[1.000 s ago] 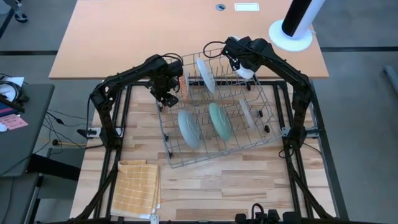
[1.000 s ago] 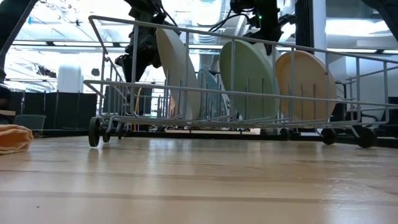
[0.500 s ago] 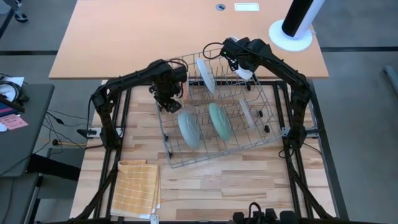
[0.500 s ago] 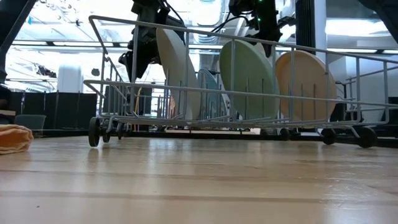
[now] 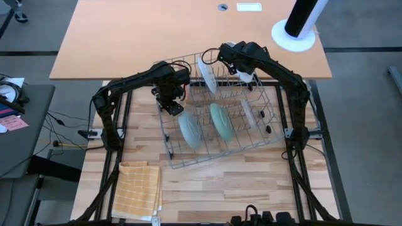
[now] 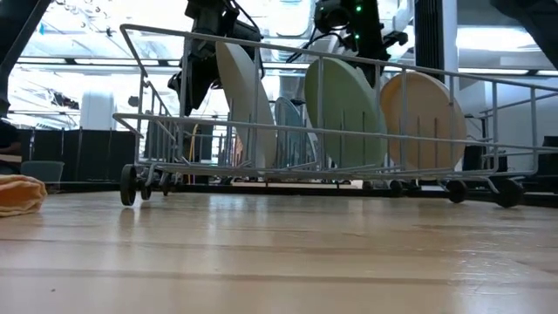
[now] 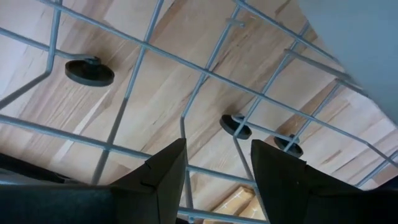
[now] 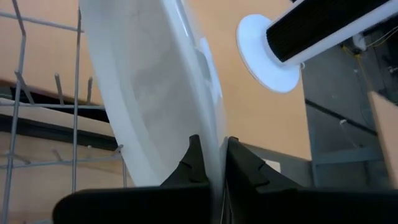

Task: Sort dishes
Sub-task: Put the white plate in the dish rack

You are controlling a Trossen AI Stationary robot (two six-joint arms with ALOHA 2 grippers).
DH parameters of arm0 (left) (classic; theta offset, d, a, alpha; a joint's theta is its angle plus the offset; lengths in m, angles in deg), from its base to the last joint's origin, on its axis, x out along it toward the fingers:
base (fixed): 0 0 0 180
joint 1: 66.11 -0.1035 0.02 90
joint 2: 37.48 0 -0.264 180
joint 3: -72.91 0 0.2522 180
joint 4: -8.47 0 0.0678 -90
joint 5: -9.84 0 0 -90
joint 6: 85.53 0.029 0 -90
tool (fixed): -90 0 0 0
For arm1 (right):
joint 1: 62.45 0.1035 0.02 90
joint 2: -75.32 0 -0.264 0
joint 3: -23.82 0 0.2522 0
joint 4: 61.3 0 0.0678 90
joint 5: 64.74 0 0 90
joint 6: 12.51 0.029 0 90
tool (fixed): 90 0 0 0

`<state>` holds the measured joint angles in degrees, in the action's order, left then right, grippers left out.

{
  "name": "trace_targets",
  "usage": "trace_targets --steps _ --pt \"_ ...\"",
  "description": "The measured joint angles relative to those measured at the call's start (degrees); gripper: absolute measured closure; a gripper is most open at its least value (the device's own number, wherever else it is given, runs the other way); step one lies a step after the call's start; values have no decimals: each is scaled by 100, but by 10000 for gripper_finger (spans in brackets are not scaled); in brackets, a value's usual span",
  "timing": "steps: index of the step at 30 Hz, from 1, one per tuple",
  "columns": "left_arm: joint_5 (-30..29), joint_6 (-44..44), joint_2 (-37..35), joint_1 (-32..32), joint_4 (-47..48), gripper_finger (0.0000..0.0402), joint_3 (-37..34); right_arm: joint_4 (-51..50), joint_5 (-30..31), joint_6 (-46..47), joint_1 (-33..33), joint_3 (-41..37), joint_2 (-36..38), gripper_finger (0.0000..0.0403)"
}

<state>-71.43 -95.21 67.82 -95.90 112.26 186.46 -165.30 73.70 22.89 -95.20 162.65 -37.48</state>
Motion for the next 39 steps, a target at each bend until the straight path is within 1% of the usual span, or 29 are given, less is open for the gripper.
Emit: trace_targets --steps 11,20,24,30,32,36,39 --pt "-70 55 0 -1 -1 226 0 36 -100 41 -176 9 483 384" --pt "-337 518 -80 -152 -14 231 -160 31 -178 65 55 15 506 384" --pt "-361 476 -316 -186 1 254 -160 32 -174 28 -18 4 485 384" --pt "-421 384 -532 -307 1 304 -160 54 -165 37 -258 0 477 384" --pt "-654 537 -525 -337 -5 321 -160 61 -164 35 -293 2 477 384" --pt "-1356 1059 -525 -454 -2 350 -160 41 -171 30 -266 1 477 384" --pt "-1575 1365 -525 -569 -3 367 -160 16 -168 9 -200 0 477 384"
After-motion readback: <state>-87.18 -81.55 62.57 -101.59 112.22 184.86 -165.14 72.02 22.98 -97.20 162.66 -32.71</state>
